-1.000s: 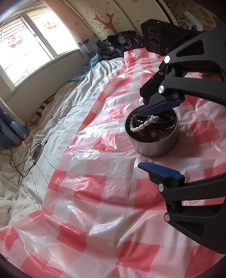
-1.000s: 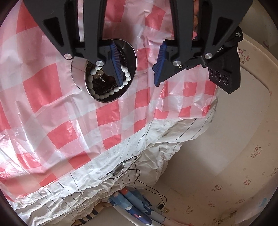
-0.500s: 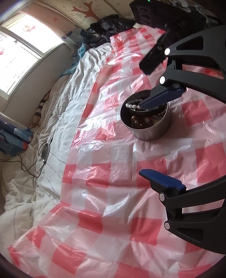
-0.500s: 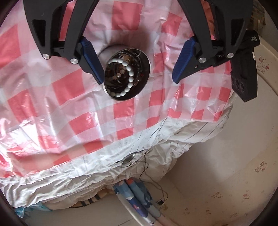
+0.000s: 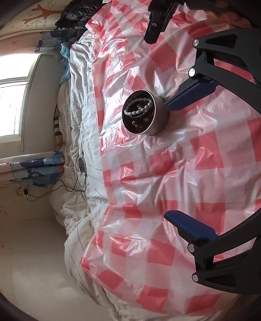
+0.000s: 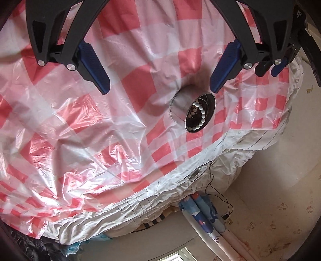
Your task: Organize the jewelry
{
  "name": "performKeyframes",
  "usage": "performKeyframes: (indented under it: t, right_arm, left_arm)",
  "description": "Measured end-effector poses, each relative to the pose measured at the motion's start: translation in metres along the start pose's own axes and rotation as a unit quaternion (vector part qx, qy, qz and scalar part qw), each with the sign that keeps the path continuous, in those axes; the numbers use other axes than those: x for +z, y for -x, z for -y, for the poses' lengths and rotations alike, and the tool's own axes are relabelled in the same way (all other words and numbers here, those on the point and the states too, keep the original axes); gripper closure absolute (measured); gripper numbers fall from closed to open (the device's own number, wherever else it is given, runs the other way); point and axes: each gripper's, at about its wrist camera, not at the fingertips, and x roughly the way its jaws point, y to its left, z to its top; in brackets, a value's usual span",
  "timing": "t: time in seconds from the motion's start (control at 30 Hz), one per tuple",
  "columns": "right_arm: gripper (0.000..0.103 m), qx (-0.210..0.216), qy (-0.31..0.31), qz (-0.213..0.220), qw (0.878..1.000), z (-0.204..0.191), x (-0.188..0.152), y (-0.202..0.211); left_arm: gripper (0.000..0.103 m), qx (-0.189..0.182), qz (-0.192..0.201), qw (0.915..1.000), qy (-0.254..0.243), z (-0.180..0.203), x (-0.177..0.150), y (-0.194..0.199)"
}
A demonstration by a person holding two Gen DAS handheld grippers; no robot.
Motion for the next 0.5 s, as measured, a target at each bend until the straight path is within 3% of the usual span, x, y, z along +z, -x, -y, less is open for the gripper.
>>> performKeyframes:
  t: [0.17, 0.3, 0.5]
  right_arm:
    - [0.008, -0.031, 0.053, 0.016, 0.998, -0.021, -0.007, 0.007]
    - [0.007, -0.036, 0.084, 0.024, 0.995, -0.035, -0.014, 0.012]
    - [0.007, -0.037, 0.086, 0.024, 0.995, -0.039, -0.017, 0.013]
  left_arm:
    - [0.008, 0.015, -0.005, 0.9999, 0.002, -0.004, -0.010, 0.004]
    - [0.008, -0.012, -0.008, 0.9994, 0.030, -0.009, -0.014, 0.004]
    - [0.008, -0.012, -0.009, 0.9995, 0.027, 0.000, -0.016, 0.000]
